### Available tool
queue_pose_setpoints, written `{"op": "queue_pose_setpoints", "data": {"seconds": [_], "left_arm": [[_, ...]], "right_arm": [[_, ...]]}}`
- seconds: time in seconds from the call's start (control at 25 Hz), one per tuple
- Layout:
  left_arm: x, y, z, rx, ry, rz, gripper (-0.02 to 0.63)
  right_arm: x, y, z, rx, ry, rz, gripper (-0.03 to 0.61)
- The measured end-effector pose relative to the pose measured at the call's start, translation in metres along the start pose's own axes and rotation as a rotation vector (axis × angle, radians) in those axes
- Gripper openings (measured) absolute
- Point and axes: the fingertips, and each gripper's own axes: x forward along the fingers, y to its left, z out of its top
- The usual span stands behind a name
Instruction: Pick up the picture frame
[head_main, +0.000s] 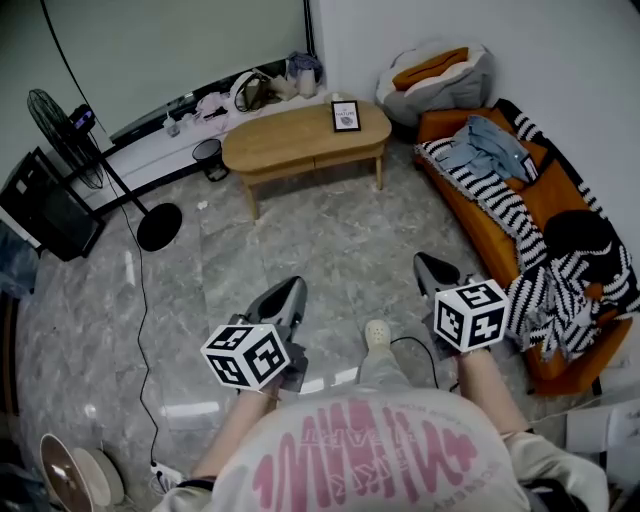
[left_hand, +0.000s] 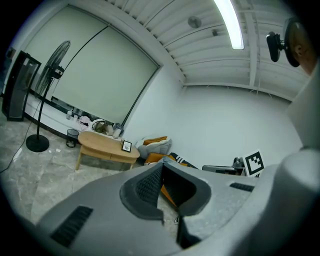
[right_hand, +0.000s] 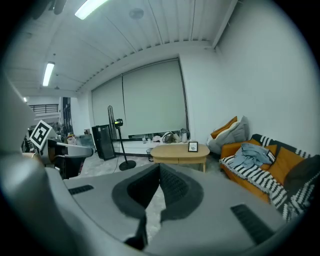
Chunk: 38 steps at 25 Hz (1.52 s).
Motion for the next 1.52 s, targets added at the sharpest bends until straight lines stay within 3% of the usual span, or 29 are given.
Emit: {"op": "queue_pose_setpoints", "data": {"seconds": [0.24,0.52,1.2,1.52], "left_arm": [[0.035,0.019,0.015,0.011,-0.028,0.024,0.003],[0.096,0.037,0.025,-0.016,-0.004,0.049,0.003],[0.242,0.071,0.100,-0.027,-0.102,0.116,0.003],[0.288,0.077,0.091,-0.056,-0.075,0.119,0.003]], "right_arm": [[0.039,-0.035,0.011,0.133,-0.035,0.050,0.006],[0.100,-0.083,0.017,0.252,0.017,0.105,0.006],[0.229,-0.194,0.112,0.224,-0.006,0.217,0.006],[0.258,-0.230,0.115,0.223,0.017,0.223,0.006]]}}
